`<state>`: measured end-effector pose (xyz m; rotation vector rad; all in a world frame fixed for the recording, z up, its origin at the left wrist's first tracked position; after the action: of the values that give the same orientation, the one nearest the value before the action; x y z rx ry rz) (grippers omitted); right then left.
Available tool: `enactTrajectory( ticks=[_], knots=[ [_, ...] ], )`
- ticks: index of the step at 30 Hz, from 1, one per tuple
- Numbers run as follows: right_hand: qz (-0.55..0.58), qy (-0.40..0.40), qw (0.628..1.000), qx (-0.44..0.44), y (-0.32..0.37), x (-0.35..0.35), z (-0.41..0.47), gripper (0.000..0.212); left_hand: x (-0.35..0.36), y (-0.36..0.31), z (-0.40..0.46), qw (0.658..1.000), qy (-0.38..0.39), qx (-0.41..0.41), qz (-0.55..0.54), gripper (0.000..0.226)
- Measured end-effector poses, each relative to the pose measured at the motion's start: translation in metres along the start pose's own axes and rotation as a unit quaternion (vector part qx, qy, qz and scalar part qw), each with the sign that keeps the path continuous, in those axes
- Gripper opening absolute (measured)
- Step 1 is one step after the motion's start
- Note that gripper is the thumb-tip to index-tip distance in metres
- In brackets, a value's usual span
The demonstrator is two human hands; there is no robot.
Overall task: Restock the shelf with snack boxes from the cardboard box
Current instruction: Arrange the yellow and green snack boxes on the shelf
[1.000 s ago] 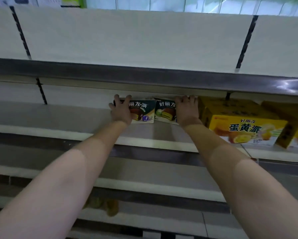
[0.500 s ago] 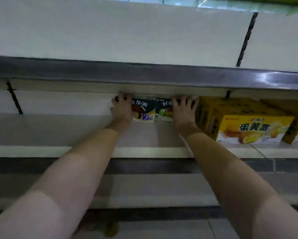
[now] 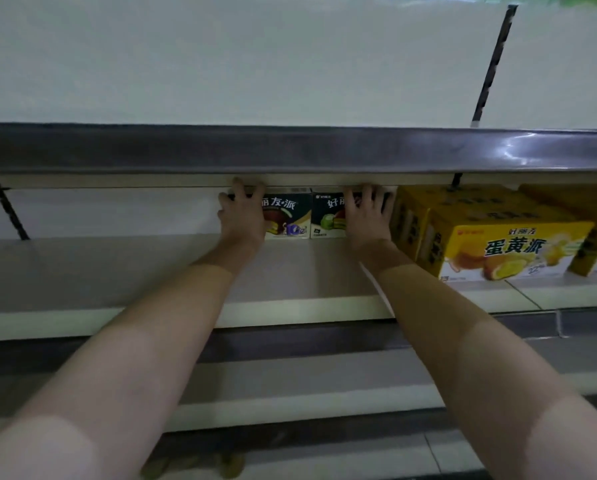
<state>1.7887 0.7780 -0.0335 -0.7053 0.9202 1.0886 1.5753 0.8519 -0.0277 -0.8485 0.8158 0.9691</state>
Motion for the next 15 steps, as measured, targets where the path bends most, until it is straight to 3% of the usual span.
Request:
enactTrajectory(
  ticks=[9, 12, 15],
  knots=[
    [0.04, 0.012, 0.999, -0.005, 0.014, 0.001, -0.007, 0.074, 0.003, -0.012, -0.004, 1.0, -0.006, 0.021, 0.005, 0.072],
    [0.042, 0.014, 0.999, -0.005, 0.014, 0.0, -0.007, 0.073, 0.003, -0.013, -0.007, 0.997, -0.018, 0.016, 0.069, 0.069],
    [0.048, 0.006, 0.999, 0.001, 0.014, -0.002, -0.008, 0.073, 0.0, -0.021, -0.006, 0.987, -0.053, 0.073, 0.135, 0.07]
  ],
)
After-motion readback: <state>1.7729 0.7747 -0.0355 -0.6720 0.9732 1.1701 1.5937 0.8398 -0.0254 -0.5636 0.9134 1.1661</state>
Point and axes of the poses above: each hand's wrist, its own z-axis towards the middle knuckle, its own x-axis out of the palm, y = z × x, the point moved 3 cm from there along z, towards the middle knuckle, and after that the axes turned 3 degrees about y, right-handed, at the moved point
